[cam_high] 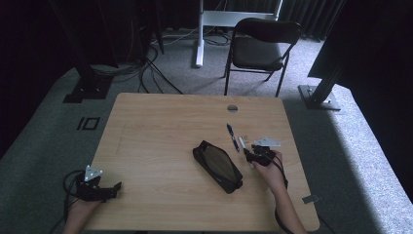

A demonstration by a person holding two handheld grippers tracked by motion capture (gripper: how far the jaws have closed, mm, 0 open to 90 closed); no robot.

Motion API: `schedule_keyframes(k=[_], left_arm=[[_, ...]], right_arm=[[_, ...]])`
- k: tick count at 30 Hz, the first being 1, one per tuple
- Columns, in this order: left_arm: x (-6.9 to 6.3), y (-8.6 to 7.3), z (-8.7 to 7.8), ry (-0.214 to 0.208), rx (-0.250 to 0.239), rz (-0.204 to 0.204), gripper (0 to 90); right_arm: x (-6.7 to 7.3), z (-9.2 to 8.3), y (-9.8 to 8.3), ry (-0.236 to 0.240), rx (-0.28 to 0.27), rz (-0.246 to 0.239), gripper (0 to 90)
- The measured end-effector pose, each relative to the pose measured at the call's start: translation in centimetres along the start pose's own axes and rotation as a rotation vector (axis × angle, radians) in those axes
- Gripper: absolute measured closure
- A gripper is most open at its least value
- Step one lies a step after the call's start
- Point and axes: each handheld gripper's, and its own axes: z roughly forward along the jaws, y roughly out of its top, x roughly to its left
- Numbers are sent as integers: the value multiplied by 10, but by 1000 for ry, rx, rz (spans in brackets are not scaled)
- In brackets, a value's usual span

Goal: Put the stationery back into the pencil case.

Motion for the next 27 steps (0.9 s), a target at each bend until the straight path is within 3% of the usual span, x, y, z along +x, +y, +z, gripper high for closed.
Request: schedule_keyframes(k=[11, 19, 27], left_arm=[[0, 0, 0, 0, 0, 0, 3], [0, 0, 0, 0, 0, 0, 3], [0, 0, 0, 0, 0, 0, 3]], right_arm=[[3, 15, -4, -8, 45, 17, 663], [6, 18, -4, -31, 38, 45, 751], [9, 20, 0, -41, 51, 69, 780]])
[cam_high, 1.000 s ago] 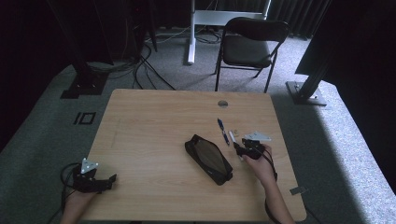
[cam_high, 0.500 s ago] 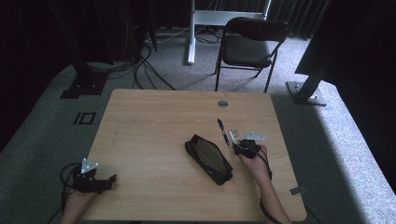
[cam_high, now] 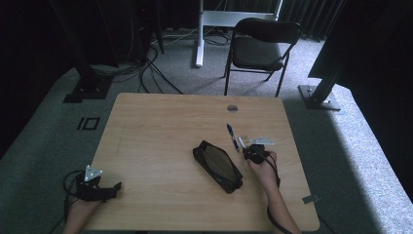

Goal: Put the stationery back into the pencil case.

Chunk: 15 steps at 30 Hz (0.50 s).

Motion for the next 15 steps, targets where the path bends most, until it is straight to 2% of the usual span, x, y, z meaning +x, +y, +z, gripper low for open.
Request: schedule_keyframes(k=[4, 6, 9, 11, 12, 15], left_arm=[[0, 0, 0, 0, 0, 0, 3], [0, 0, 0, 0, 0, -1, 3], [0, 0, 0, 0, 0, 0, 2], [0, 0, 0, 0, 0, 0, 3], [0, 0, 0, 0, 0, -1, 3], [0, 0, 0, 0, 0, 0, 3]], right_arm=[[0, 0, 1, 0, 8, -3, 784], [-1, 0, 2, 0, 17, 21, 784], [-1, 0, 4, -2, 23, 28, 784], [-1, 0, 4, 0, 28, 26, 785], [-1, 0, 5, -6, 36, 10, 785], [-2, 0, 6, 1, 37, 23, 786]])
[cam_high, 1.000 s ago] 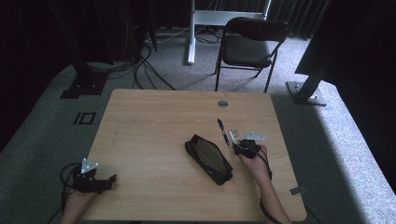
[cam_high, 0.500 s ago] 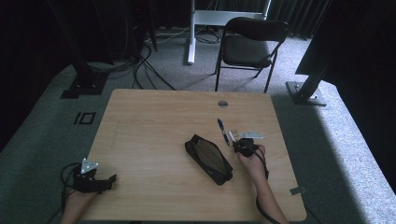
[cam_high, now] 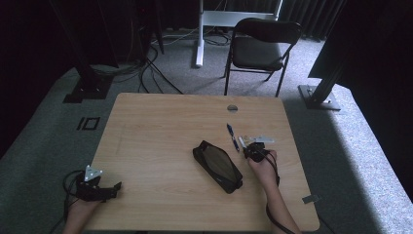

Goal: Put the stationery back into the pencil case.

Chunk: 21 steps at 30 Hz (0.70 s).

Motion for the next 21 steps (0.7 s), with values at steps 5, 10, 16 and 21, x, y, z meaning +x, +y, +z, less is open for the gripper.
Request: schedule_keyframes(k=[5, 10, 16, 21], left_arm=[[0, 0, 0, 0, 0, 0, 3], [0, 0, 0, 0, 0, 0, 3], [0, 0, 0, 0, 0, 0, 3], [0, 0, 0, 0, 0, 0, 3]], right_arm=[[0, -4, 1, 18, -15, 24, 786], [1, -11, 8, 28, -31, 16, 786], [1, -20, 14, 37, -46, 15, 786], [1, -31, 20, 43, -68, 10, 786]])
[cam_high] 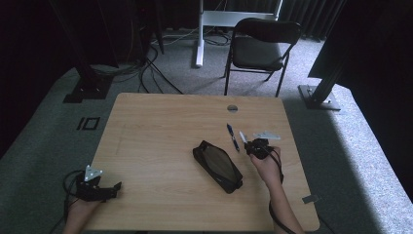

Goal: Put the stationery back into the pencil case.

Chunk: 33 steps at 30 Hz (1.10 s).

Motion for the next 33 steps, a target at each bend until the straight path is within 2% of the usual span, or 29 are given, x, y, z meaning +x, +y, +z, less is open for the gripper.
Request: schedule_keyframes(k=[11, 33], left_arm=[[0, 0, 0, 0, 0, 0, 3], [0, 0, 0, 0, 0, 0, 3]], right_arm=[[6, -23, 17, 31, -47, -17, 786], [45, -50, 35, 148, -105, -94, 786]])
